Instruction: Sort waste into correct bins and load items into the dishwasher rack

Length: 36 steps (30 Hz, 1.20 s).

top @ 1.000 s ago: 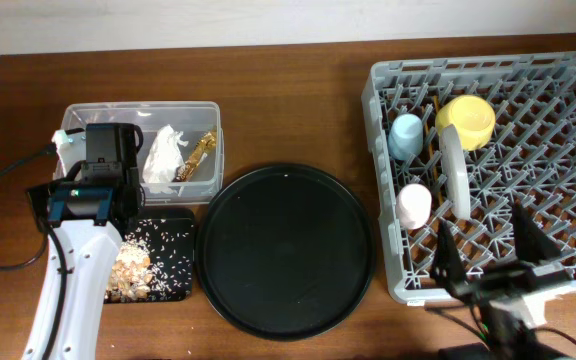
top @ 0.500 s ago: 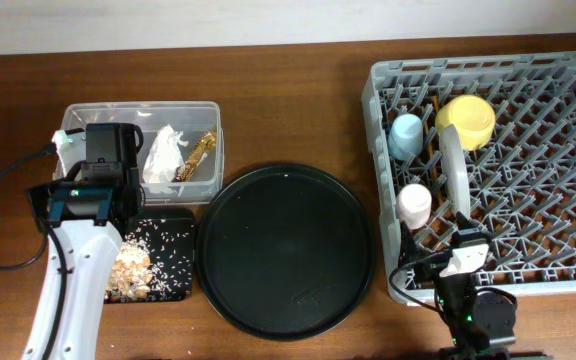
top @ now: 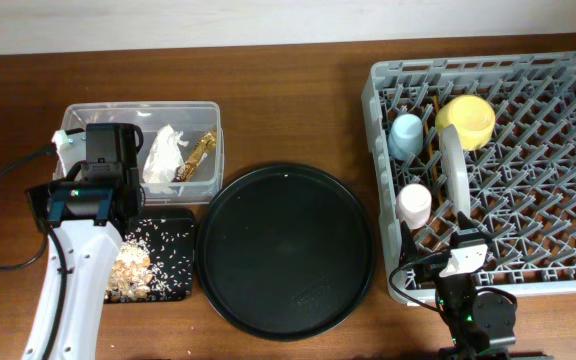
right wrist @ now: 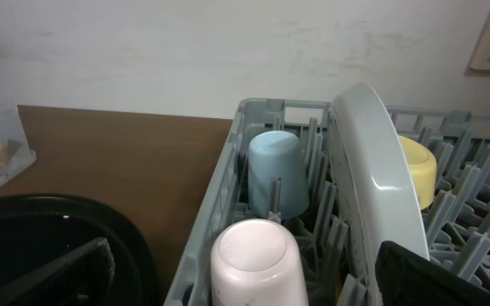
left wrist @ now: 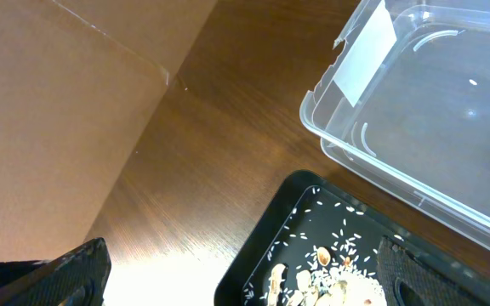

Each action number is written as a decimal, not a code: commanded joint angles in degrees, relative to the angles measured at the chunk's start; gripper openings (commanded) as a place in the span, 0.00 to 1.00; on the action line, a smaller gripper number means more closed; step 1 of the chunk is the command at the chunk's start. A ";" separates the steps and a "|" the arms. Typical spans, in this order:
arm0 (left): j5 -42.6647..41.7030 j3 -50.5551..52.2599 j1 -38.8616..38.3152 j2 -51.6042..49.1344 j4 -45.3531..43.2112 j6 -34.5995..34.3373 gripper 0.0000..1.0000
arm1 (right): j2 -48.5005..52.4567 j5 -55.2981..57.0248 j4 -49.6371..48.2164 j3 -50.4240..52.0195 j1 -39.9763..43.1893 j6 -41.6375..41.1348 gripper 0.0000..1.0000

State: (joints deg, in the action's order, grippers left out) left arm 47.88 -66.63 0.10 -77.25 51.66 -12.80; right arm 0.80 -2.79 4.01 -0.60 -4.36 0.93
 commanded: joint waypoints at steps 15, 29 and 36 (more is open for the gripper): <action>-21.79 7.76 -0.83 45.57 0.85 0.48 0.99 | -0.50 0.70 0.33 0.28 0.35 0.31 0.99; -48.63 61.68 -0.79 76.98 -52.63 0.48 0.99 | -0.50 0.70 0.33 0.28 0.35 0.31 0.99; -49.20 66.16 -0.79 76.98 -46.93 3.34 0.99 | -0.50 0.72 0.31 0.28 0.35 0.31 0.99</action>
State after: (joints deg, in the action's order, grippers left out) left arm -0.67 -0.84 -0.62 -0.78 4.62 -12.62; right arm 0.69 -2.52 4.10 -0.60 -4.25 1.34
